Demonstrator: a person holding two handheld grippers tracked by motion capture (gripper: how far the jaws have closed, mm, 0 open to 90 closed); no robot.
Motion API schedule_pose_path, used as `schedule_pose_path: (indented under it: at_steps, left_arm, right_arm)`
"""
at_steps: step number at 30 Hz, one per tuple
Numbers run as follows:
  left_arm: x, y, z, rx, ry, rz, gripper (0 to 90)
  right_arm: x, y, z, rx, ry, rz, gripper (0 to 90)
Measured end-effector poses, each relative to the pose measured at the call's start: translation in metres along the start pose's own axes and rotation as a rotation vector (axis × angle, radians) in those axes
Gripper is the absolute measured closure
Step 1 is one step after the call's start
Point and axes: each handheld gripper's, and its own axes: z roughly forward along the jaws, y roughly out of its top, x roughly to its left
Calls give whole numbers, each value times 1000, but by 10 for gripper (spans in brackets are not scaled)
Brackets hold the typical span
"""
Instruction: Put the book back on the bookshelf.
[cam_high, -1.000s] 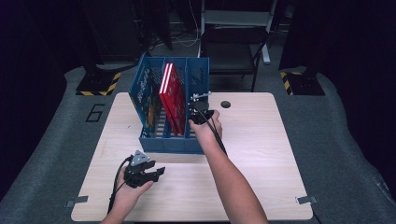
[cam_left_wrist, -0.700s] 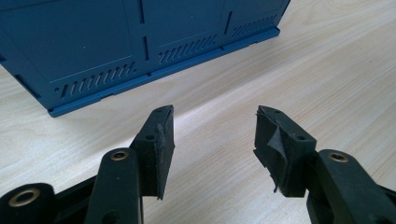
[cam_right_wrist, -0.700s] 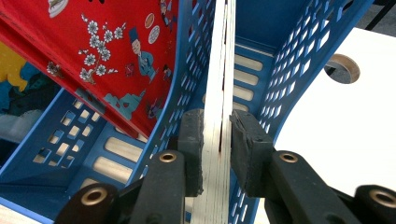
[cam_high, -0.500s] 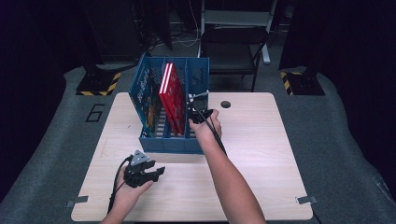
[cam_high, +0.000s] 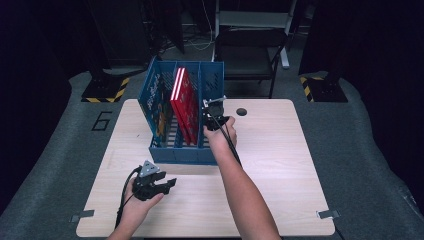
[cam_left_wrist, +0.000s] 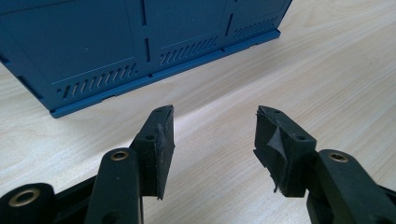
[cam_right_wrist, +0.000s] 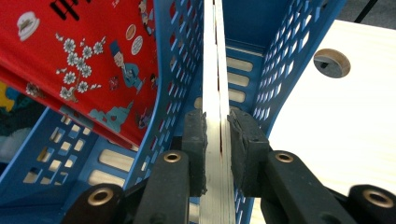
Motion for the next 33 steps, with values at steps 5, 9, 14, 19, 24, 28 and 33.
schedule_pose_path:
  at_steps: [5, 9, 14, 19, 24, 28, 33]
  left_arm:
    - [0, 0, 0, -6, 0, -6, 475]
    - [1, 0, -1, -9, 0, -6, 475]
    - [2, 0, -2, -9, 0, -9, 475]
    - [3, 0, -2, -12, -1, -17, 475]
    - [3, 0, -2, -14, 0, -19, 475]
    - [3, 0, -2, -10, -1, -16, 475]
    - [4, 0, -2, -12, 0, -23, 476]
  right_arm:
    - [-1, 1, 1, -4, 3, 48, 771]
    - [-3, 3, 2, -22, 8, 73, 771]
    - [-7, 5, 3, -32, 19, 151, 771]
    - [-8, 7, 3, -61, 33, 186, 772]
    - [-7, 11, 4, -84, 29, 192, 773]
    - [-9, 14, 6, -96, 30, 209, 773]
    - [-7, 16, 9, -117, 32, 218, 773]
